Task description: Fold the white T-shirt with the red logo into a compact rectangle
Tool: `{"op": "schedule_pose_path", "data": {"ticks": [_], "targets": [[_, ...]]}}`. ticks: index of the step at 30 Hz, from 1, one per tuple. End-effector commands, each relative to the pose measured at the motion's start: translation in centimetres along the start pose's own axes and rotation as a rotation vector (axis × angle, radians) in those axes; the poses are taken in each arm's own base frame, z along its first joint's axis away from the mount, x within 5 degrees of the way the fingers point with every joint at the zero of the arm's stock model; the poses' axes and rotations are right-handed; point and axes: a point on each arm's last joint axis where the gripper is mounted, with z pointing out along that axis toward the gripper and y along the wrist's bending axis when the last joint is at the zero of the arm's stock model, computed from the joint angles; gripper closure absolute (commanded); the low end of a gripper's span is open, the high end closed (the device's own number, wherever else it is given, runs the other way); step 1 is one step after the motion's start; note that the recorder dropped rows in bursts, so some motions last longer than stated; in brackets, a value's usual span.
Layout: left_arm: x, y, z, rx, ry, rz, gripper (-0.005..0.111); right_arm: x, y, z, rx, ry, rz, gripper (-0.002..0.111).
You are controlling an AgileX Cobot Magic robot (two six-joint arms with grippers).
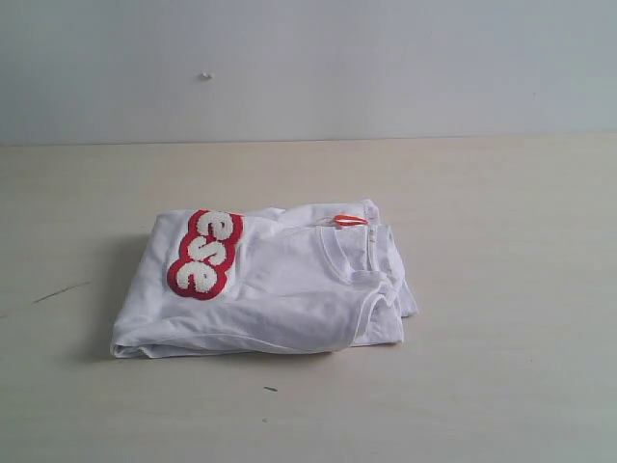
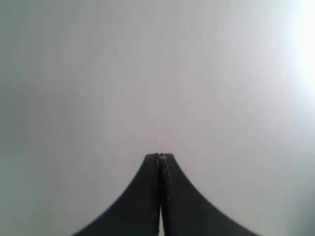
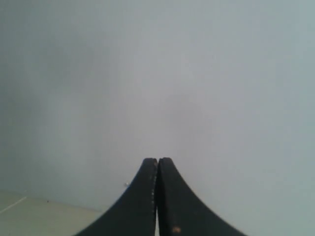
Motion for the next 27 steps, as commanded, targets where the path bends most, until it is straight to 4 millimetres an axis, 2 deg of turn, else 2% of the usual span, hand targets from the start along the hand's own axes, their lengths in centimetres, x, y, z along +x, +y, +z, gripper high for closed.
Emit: {"op": "schedule_pose_path", "data": {"ticks": [1, 5, 6, 9, 16, 25, 27], "targets": [[-0.5, -0.5, -3.2, 0.003, -0.123, -0.032, 0.107, 0.3, 0.3, -4.1, -0.008, -0.127, -0.012, 0.108], [-0.7, -0.6, -3.3, 0.010, -0.125, -0.045, 0.107, 0.2, 0.6, -7.2, -0.017, -0.230, -0.029, 0.108], [-0.8, -0.6, -3.4, 0.016, -0.127, -0.101, 0.107, 0.2, 0.7, -8.4, -0.021, -0.276, -0.036, 0.108], [-0.9, -0.6, -3.4, 0.017, -0.131, -0.125, 0.107, 0.2, 0.6, -8.5, -0.004, -0.274, -0.068, 0.108], [-0.8, -0.5, -3.4, 0.011, -0.129, -0.105, 0.107, 1.2, 0.7, -8.3, -0.014, -0.153, -0.072, 0.108], [-0.8, -0.5, -3.4, 0.011, -0.129, -0.105, 0.107, 1.2, 0.7, -8.3, -0.014, -0.153, -0.072, 0.108], [-0.3, -0.4, -3.2, 0.003, -0.113, -0.095, 0.107, 1.2, 0.7, -8.3, -0.015, -0.153, -0.071, 0.108]]}}
